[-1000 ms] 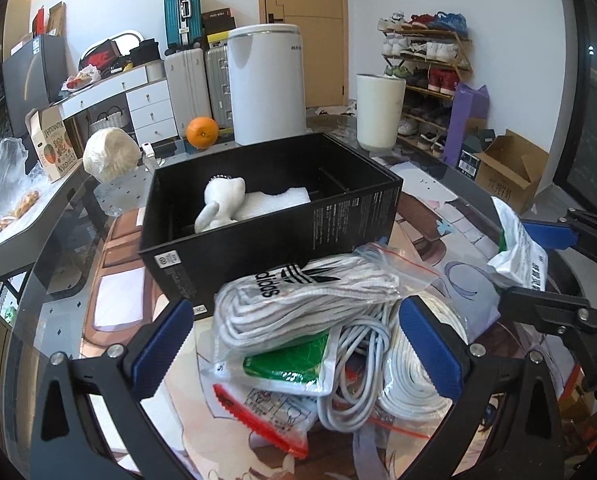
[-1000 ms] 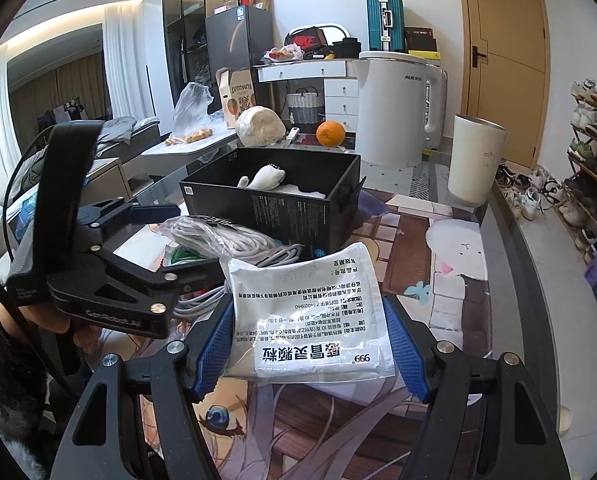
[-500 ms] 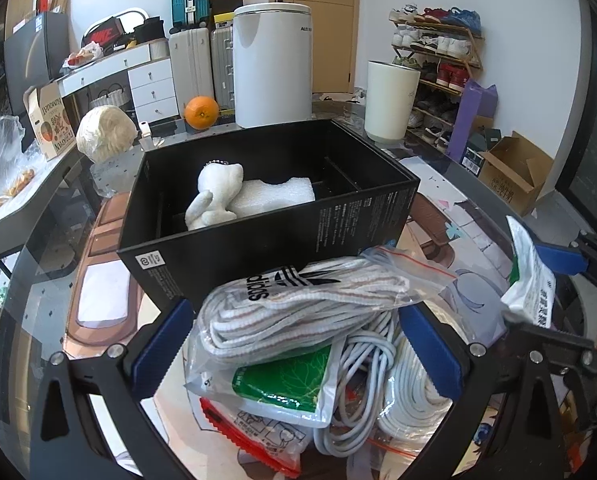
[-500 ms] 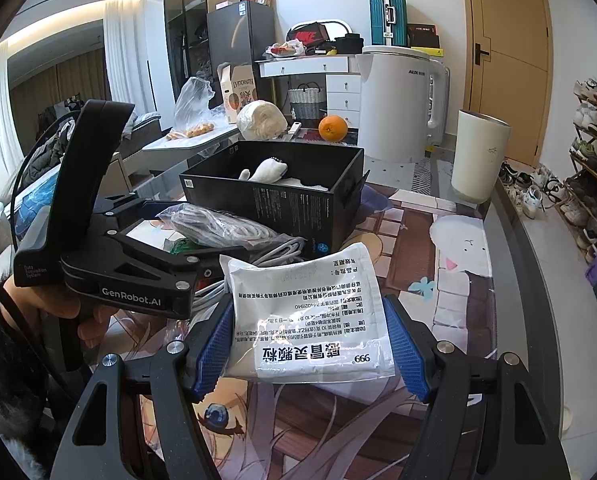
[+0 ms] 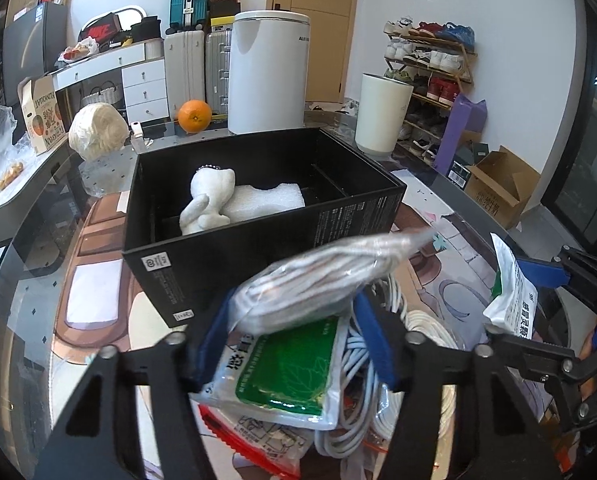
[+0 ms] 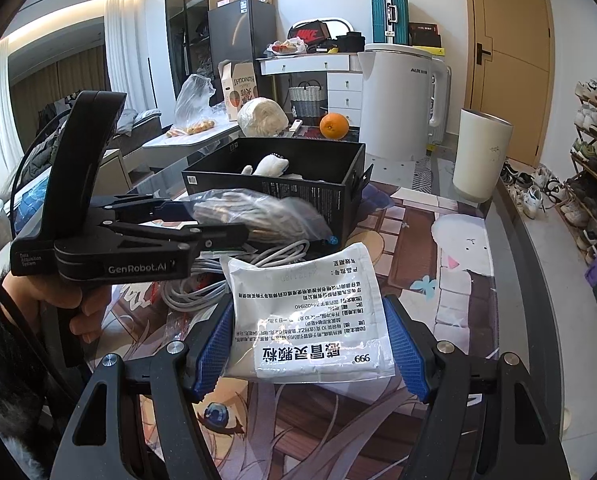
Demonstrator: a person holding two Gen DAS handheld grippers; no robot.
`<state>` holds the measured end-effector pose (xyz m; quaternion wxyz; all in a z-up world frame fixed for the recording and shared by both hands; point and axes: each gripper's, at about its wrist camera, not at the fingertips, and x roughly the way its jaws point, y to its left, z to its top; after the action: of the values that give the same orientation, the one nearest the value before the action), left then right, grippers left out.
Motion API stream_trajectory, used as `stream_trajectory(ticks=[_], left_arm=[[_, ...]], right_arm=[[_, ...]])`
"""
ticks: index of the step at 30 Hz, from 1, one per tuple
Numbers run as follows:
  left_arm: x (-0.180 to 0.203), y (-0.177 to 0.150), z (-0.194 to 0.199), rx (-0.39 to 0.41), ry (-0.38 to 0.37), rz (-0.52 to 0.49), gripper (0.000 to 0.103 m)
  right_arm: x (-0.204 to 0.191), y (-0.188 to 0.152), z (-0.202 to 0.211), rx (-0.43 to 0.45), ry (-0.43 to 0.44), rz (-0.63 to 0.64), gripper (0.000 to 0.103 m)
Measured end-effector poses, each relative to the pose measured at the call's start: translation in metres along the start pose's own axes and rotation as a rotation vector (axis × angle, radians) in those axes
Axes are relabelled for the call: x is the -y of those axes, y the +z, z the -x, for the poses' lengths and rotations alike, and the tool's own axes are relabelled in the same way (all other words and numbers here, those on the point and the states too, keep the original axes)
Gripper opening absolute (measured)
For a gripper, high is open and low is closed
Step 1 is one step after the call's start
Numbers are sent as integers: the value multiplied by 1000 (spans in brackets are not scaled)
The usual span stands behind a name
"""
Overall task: Organize soft objects
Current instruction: 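Grasp the green-and-red packet with the left gripper while the right holds the white packet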
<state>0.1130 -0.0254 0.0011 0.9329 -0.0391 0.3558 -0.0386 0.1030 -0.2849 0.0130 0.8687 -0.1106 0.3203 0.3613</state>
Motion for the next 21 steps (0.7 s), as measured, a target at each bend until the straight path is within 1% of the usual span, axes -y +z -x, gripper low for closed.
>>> stream_trajectory(ticks=[2, 6, 7, 8, 11, 14, 19, 21], left_arm=[[-1, 0, 1, 3, -3, -4, 51], [0, -2, 4, 4, -1, -16, 53], [-1, -3, 5, 3, 3, -17, 56], [-2, -4, 6, -3, 7, -15, 67], [-5, -11, 14, -13, -10, -16, 83], [-6, -17, 23, -7, -13, -32, 87], [3, -23, 25, -8, -20, -90, 87], [6, -25, 21, -19, -10, -111, 87]], right_arm=[[0, 0, 0, 0, 1, -1, 73], [0, 0, 0, 0, 1, 0, 73], [0, 0, 0, 0, 1, -1, 73], [0, 0, 0, 0, 1, -1, 73], [0, 0, 0, -2, 3, -3, 73], [-1, -1, 0, -7, 4, 0, 73], [-3, -1, -1, -13, 6, 8, 73], [-4, -1, -1, -14, 9, 10, 73]])
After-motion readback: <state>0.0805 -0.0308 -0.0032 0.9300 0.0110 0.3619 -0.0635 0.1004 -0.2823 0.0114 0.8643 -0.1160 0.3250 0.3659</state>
